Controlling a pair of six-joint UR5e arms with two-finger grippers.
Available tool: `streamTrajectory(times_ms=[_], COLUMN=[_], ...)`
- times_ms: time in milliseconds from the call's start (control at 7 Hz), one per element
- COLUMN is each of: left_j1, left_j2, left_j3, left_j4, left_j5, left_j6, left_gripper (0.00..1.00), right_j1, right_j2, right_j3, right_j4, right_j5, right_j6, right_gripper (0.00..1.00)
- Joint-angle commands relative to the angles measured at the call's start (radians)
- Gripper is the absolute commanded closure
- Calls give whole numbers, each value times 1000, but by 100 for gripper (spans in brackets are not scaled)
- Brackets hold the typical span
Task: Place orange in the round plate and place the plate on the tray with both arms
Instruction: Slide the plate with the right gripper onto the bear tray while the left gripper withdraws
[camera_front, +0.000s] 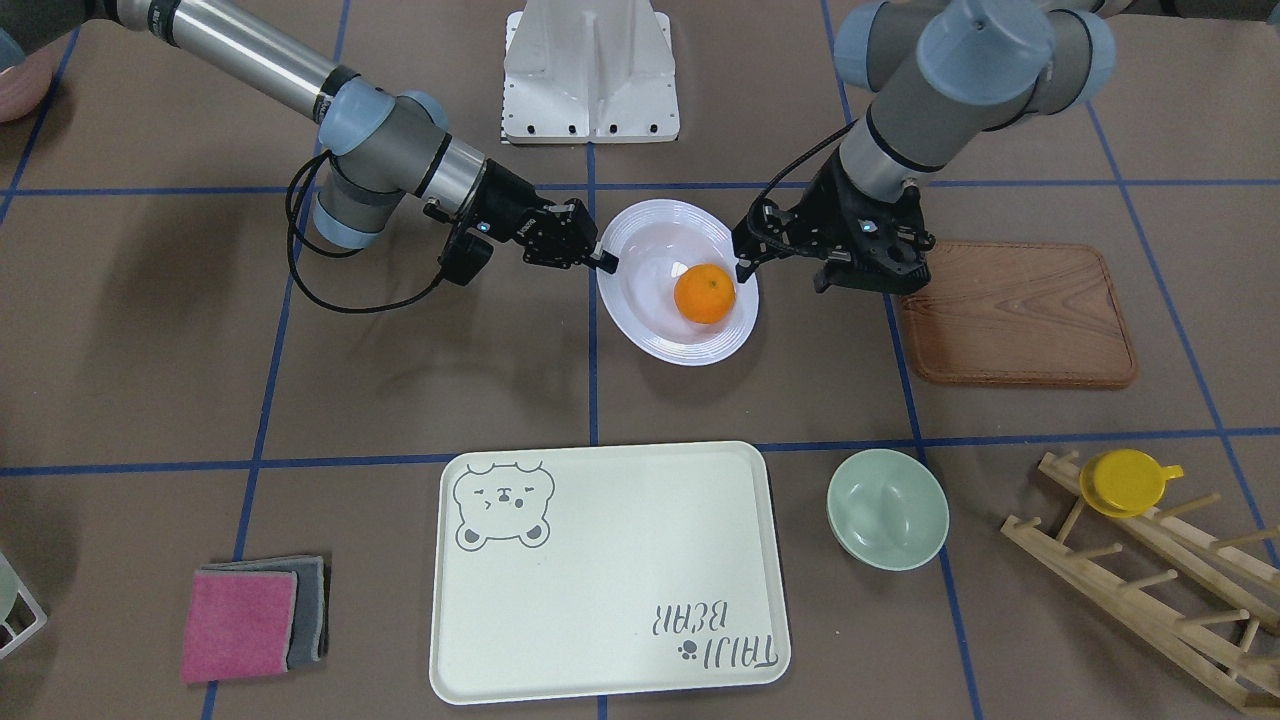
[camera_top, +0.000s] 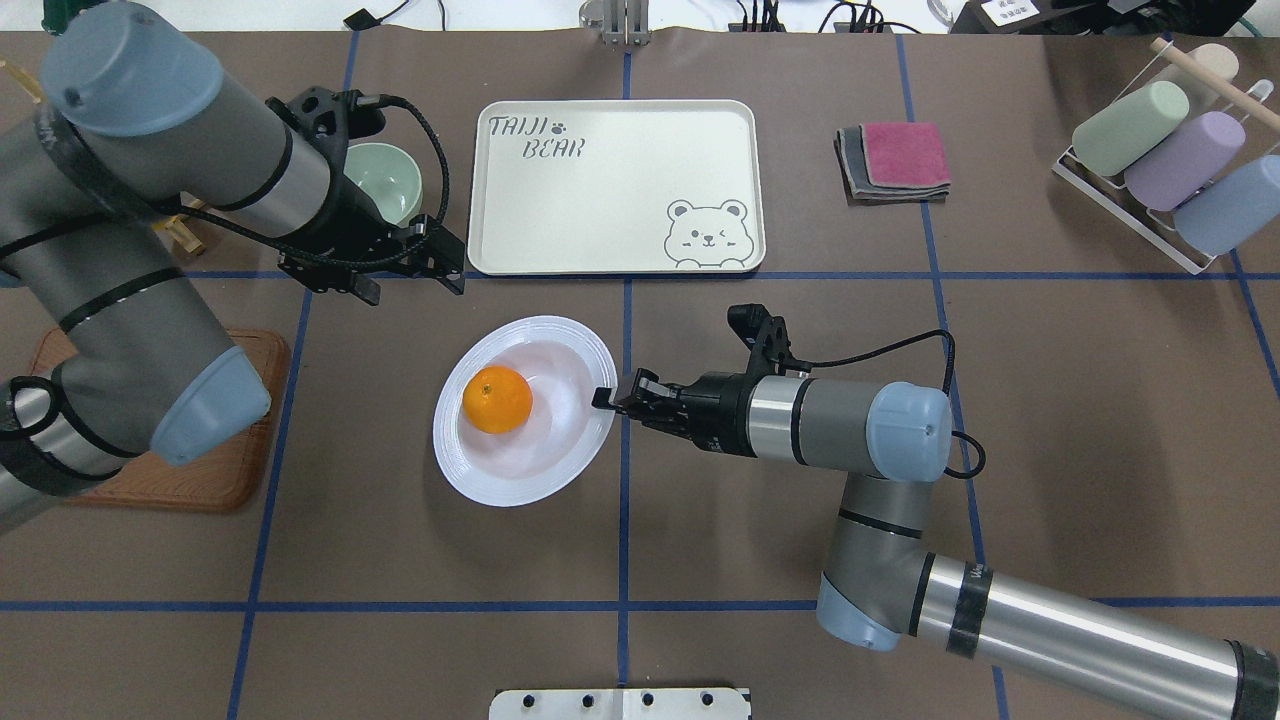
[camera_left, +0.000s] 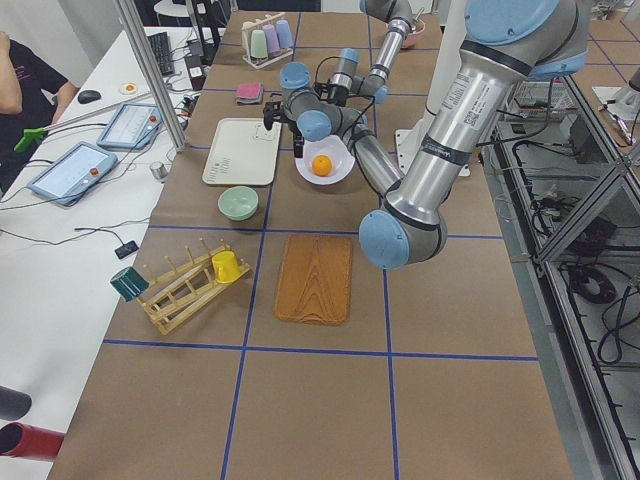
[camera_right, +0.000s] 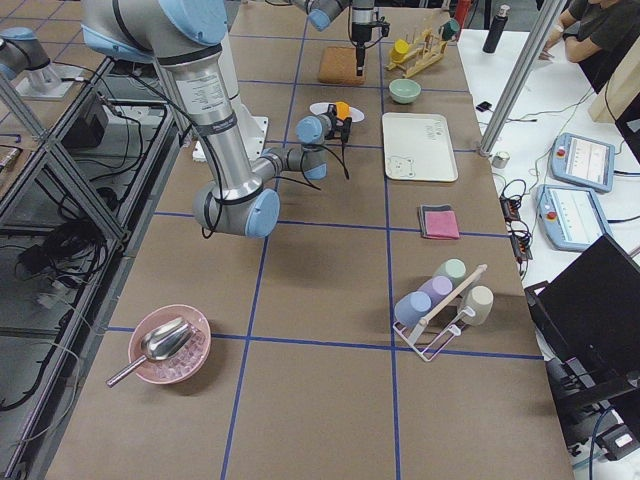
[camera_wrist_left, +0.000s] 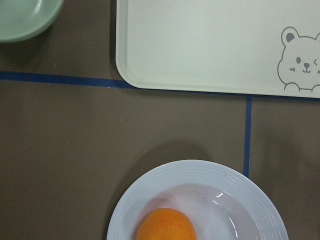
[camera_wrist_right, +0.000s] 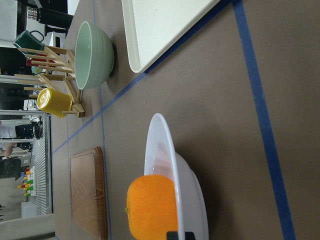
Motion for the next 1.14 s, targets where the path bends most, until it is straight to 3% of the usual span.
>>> streamTrajectory(times_ms=[0,286,429,714,1000], left_j1=[-58,-93,-98,-99,-100], left_j2=[57,88,90,94,94], left_j3=[-24,-23,-23,-23,-23], left_j4=[2,2,2,2,2], left_j5=[0,2,3,5,6], left_j6=[102,183,194,194,194], left_gripper=[4,4,4,4,4], right_j1=[-1,-1,23,60,60], right_j2=[0,11,52,113,172], right_j3=[3,-15,-21,-67,-170], right_j4=[127,54,-110,-280,-389], right_j5=[-193,-452,-503,-534,-597], right_j6=[120,193,209,257,346], right_gripper=[100,100,100,100,100])
